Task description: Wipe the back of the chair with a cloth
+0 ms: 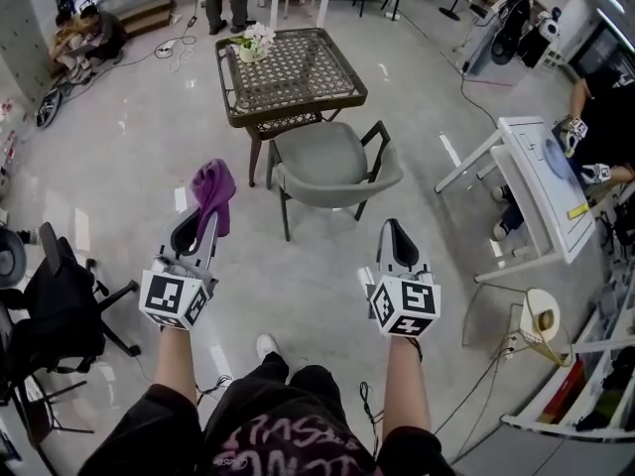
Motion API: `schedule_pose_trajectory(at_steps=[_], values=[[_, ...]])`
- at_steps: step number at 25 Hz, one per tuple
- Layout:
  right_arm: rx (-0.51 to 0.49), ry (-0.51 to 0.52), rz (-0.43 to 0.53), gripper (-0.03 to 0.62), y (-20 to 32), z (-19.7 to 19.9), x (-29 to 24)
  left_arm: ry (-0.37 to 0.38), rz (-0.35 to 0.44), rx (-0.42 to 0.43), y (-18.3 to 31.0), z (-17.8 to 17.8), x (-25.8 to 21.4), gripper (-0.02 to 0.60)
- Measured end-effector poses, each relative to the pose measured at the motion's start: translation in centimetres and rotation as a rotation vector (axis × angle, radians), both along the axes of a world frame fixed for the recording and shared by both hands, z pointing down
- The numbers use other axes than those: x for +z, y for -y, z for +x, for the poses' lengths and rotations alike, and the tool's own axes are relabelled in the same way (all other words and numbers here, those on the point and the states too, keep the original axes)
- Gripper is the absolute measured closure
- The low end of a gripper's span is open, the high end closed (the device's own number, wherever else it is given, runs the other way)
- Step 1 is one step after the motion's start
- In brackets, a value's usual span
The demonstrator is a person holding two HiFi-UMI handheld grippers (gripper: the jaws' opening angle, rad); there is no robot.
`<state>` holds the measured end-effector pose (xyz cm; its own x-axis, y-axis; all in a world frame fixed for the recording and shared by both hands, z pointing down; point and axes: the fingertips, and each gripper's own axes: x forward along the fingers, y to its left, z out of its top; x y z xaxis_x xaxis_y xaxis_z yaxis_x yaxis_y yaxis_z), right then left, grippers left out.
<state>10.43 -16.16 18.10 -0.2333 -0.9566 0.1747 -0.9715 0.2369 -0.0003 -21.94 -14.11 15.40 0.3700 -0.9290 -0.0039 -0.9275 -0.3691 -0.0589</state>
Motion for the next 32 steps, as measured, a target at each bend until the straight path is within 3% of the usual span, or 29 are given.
schedule_pose_trajectory(at_steps=[14,32], values=[[0.025,0.034,-0.001,0.566,6.7,1.2,4.7,0.000,-0.002,0.024,7.6,1.2,5.0,0.511],[-0.024,0.011,-0.036,0.566,13.4,4.5,18.2,0.003,-0.015,-0.054,14.5,3.0,17.8,0.511]])
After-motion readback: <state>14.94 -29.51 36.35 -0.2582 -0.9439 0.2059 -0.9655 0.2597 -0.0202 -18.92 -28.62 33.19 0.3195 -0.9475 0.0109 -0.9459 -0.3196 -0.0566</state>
